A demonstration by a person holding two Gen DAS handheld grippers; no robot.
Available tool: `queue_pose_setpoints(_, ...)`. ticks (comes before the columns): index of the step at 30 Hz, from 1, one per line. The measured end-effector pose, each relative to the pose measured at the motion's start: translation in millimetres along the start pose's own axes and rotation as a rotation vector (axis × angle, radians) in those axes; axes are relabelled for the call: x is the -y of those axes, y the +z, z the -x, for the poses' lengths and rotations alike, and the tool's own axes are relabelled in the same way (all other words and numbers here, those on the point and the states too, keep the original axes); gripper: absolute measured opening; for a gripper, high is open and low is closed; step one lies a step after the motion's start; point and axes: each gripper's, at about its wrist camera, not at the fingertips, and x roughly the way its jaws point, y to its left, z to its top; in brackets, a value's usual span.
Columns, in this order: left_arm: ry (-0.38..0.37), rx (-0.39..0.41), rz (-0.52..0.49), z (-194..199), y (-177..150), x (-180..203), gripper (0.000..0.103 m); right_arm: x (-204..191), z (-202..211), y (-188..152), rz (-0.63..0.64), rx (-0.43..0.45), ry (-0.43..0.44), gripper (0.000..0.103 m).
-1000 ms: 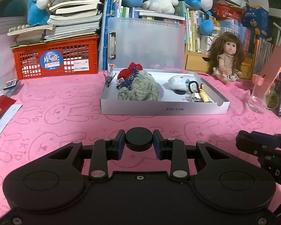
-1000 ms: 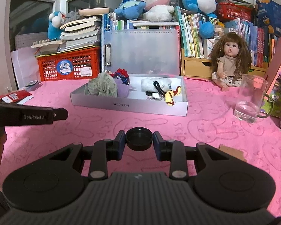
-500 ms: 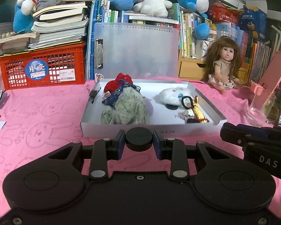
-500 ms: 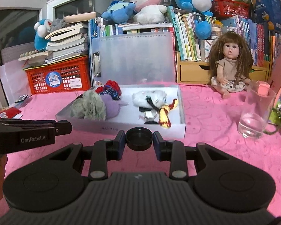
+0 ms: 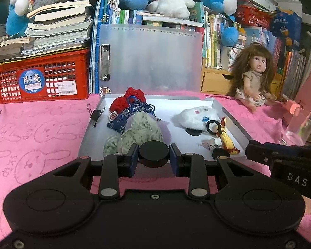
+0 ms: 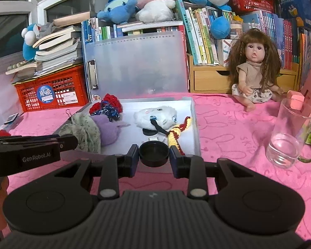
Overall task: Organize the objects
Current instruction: 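Carry the cap with the left gripper while the right gripper carries its cap into the box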
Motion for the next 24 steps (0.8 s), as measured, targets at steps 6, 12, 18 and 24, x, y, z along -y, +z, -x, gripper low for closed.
queue_pose_setpoints(6,0.004,-0.003,-0.01,-11.7,3.4,0.9,0.03,2.3,-12.3,4.1,-0.001,-0.013,-0.007,0.037)
queue_pose_setpoints(12,0.006,-0.007,-0.002,-21.6,5.7,-2.6,0.03,4.2,-21.6,8.6,-0.009,-0.021,0.004,0.036)
queue_pose_setpoints(18,0.001,-0.008,0.004,-29.9,9.4,-3.5,0.03,3.4,-34.0,12.6,-0.007,-0.038,0.007,0.037)
queue_pose_setpoints(24,0.008,0.0,0.006,-38.6,13.3,-7.3,0.03,3.0,-43.8,16.2,0.007,-0.044,0.004,0.037)
